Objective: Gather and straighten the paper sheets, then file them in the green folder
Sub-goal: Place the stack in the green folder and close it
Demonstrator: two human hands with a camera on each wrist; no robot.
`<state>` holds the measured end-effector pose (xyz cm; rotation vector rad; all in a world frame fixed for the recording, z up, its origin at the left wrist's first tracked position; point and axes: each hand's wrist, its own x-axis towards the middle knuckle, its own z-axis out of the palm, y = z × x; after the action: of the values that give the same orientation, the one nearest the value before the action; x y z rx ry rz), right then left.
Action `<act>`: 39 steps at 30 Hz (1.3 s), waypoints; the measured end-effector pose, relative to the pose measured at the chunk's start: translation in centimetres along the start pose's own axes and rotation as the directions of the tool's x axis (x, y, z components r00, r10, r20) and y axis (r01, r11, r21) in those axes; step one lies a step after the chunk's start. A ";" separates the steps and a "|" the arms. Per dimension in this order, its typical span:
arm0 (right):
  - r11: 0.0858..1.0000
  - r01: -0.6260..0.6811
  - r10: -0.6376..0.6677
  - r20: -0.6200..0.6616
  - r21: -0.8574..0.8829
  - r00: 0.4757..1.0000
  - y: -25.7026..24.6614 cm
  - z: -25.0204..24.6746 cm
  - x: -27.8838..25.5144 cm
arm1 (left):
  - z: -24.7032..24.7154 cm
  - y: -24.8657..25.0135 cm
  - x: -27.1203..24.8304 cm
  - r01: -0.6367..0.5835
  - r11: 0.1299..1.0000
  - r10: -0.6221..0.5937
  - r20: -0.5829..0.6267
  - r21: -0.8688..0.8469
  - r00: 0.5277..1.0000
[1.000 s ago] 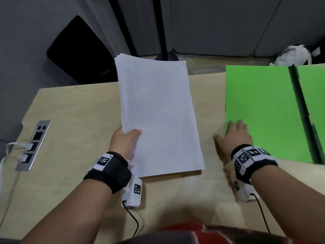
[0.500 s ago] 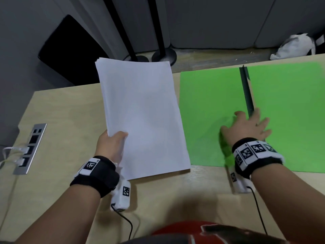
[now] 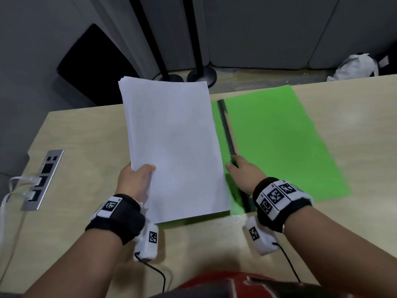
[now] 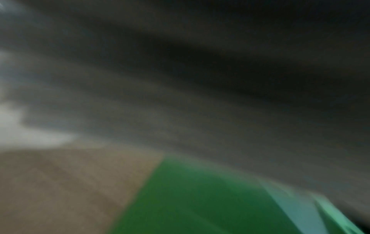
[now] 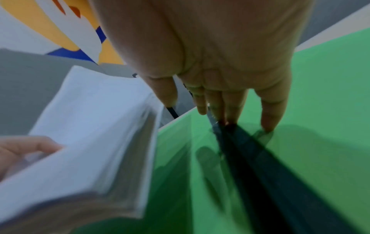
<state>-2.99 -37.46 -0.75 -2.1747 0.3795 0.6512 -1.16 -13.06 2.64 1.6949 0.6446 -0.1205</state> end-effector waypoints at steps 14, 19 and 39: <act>0.845 0.026 -0.073 0.067 0.535 0.995 -2.0 1.6 -1.5 | -1.4 -1.1 0.1 -0.005 0.998 0.008 0.041 -0.070 0.999; 0.783 0.075 -0.074 -0.026 0.618 0.997 -0.6 0.1 -1.1 | 0.8 -1.5 0.5 -0.023 1.000 0.026 0.177 -0.019 0.984; 0.768 0.169 0.006 -0.271 0.617 0.962 0.1 2.0 0.7 | -9.1 -6.5 7.0 -0.377 0.251 -0.050 0.401 0.891 0.915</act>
<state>-3.09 -36.01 -2.25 -1.5960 0.5480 0.1355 -0.77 -1.54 -3.80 2.8557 -0.0087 -0.8164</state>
